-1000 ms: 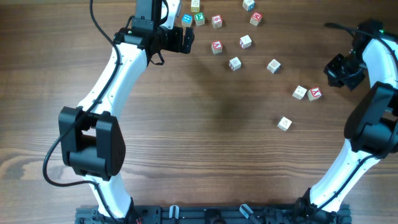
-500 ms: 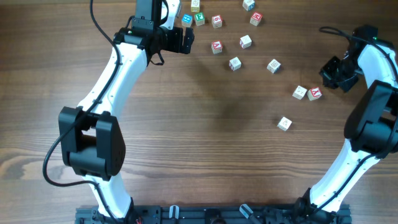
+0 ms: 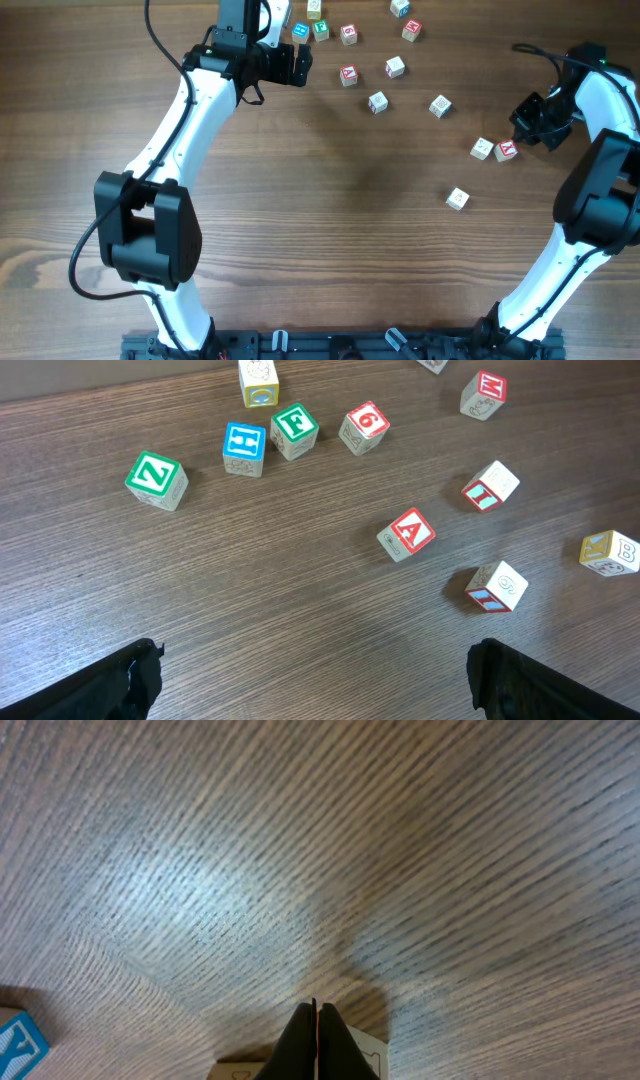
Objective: Form a circle
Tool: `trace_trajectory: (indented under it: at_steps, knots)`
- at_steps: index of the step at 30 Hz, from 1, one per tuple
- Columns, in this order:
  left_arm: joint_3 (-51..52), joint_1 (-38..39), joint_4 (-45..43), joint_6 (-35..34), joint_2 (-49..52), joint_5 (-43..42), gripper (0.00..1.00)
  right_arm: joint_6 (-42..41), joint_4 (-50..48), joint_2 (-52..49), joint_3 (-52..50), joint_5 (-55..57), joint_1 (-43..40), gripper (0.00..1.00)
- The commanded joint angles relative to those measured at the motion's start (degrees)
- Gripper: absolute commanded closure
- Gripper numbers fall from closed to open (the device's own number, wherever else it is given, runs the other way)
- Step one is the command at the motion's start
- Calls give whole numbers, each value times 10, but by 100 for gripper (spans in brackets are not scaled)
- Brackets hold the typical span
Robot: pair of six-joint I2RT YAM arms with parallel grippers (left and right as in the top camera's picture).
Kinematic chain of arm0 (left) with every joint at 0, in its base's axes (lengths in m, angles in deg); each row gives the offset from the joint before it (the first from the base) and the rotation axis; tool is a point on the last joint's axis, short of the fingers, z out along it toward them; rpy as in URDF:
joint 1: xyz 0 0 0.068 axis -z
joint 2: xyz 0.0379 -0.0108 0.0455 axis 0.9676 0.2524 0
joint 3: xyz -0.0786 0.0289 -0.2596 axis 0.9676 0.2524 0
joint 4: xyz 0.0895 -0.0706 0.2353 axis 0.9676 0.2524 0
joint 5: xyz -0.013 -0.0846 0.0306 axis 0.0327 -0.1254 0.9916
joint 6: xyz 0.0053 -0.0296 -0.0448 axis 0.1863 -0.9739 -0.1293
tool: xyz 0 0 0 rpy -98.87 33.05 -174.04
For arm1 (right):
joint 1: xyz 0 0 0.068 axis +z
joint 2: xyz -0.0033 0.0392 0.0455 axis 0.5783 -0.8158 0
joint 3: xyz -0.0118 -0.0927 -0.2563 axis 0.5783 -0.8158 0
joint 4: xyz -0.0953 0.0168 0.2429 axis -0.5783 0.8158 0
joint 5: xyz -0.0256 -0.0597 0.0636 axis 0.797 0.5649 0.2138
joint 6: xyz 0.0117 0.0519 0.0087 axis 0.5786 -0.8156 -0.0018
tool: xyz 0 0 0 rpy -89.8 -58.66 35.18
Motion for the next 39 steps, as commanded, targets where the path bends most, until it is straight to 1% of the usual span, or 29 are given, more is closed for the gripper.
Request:
trace_trajectory:
  at_steps: [1,7,10,15,19,31,33,36,39]
  knots:
    - [3,-2,0,-2,5,2,0,7,6,-6,-1,-13,4,96]
    - [3,-2,0,-2,5,2,0,7,14,-6,-1,-10,4,96]
    - [3,-2,0,-2,5,2,0,1,13,-6,-1,51,4,95]
    - [3,-2,0,-1,5,2,0,1,20,-6,-1,43,4,96]
    - [3,-2,0,-2,5,2,0,4,30,-6,-1,2,4,95]
    - [3,-2,0,-2,5,2,0,5,41,-6,-1,1,4,96]
    - [3,-2,0,-2,5,1,0,5,46,-6,-1,8,4,95]
    - [3,-2,0,-2,5,2,0,-13,51,-6,-1,56,4,96]
    - [3,-2,0,-2,5,1,0,-14,52,-6,-1,57,4,96]
